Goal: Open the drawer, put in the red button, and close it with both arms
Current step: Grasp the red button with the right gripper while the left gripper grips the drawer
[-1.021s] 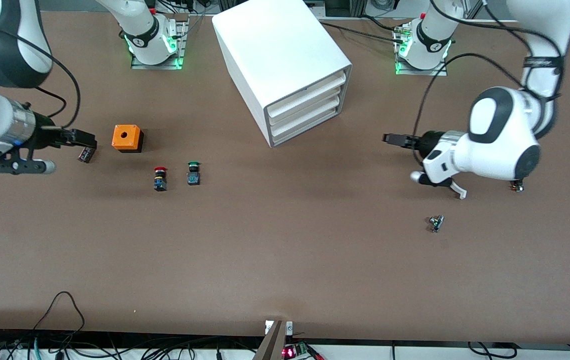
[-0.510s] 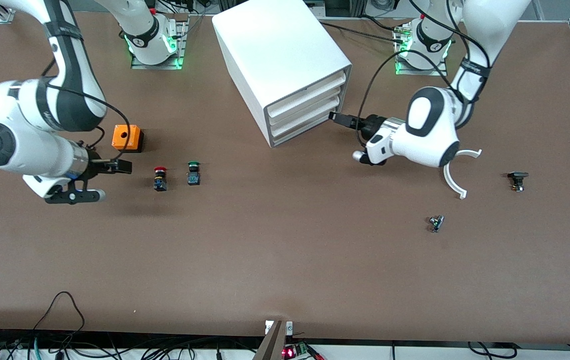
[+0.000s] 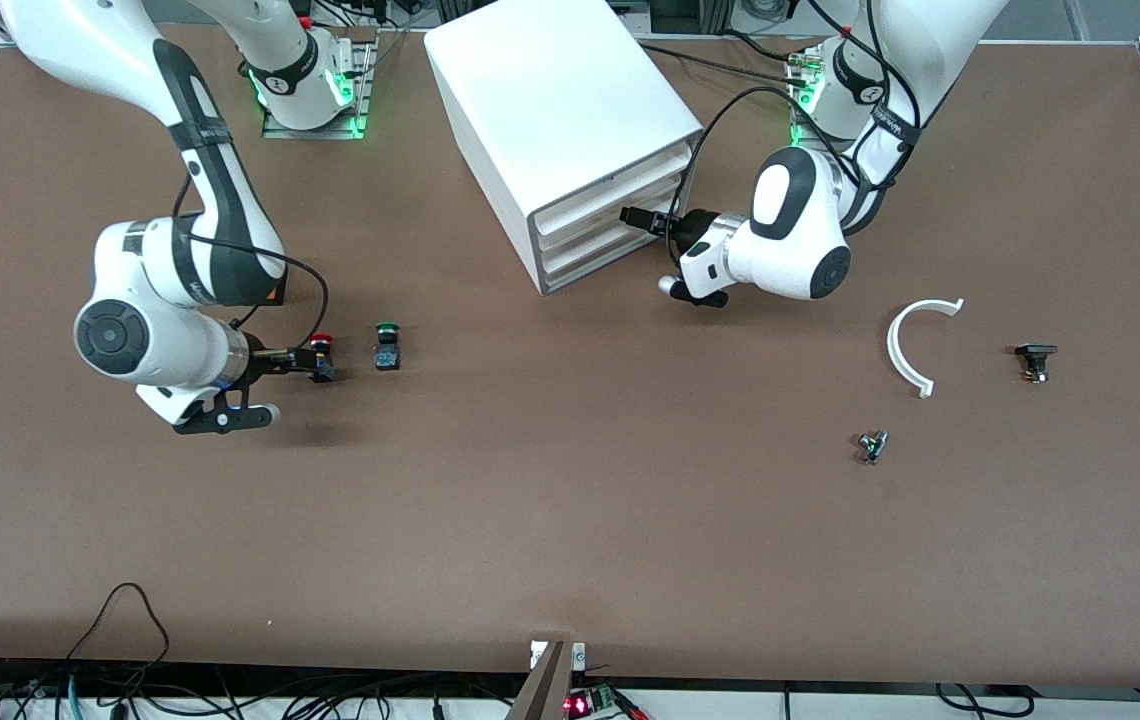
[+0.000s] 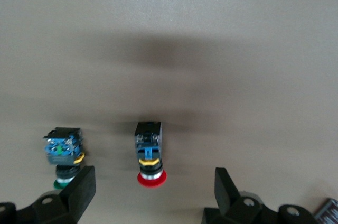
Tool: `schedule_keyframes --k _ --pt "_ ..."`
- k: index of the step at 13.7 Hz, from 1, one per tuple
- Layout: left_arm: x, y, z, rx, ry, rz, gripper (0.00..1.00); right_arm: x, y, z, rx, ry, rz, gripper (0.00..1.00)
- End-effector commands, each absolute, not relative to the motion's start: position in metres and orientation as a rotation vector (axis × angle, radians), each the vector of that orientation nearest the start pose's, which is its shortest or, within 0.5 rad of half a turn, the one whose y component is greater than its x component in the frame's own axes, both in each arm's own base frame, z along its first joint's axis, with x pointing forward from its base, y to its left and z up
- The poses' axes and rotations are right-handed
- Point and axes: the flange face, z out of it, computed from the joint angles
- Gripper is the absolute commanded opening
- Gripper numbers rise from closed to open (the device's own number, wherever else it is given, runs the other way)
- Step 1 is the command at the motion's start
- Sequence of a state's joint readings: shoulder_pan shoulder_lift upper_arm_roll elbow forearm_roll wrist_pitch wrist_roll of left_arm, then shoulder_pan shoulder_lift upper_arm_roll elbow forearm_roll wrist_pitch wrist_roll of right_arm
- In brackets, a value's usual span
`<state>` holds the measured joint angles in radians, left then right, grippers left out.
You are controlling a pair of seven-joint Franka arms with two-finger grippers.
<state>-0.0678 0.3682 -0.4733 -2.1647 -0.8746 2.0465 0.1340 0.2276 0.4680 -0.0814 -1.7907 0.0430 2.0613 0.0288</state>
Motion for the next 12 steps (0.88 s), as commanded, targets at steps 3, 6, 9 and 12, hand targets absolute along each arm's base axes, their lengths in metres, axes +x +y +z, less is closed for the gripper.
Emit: schedule_keyframes --k 3,6,9,12 --pt "0.417 -0.318 0.232 2.28 -0.073 -0.773 0.93 0.608 0.097 0.239 -3.135 -0.122 0.231 1.0" --pt "0.408 -0.325 0.232 2.278 -0.09 -0.792 0.93 0.607 0.096 0.226 -3.137 -0.124 0.252 1.0" --pt "0.402 -0.324 0.227 2.281 -0.098 -0.799 0.89 0.605 0.105 0.214 -3.131 -0.152 0.261 1.0" --pt "0.403 -0.323 0.226 2.273 -0.132 -0.783 0.18 0.603 0.108 0.207 -3.129 -0.17 0.269 1.0"
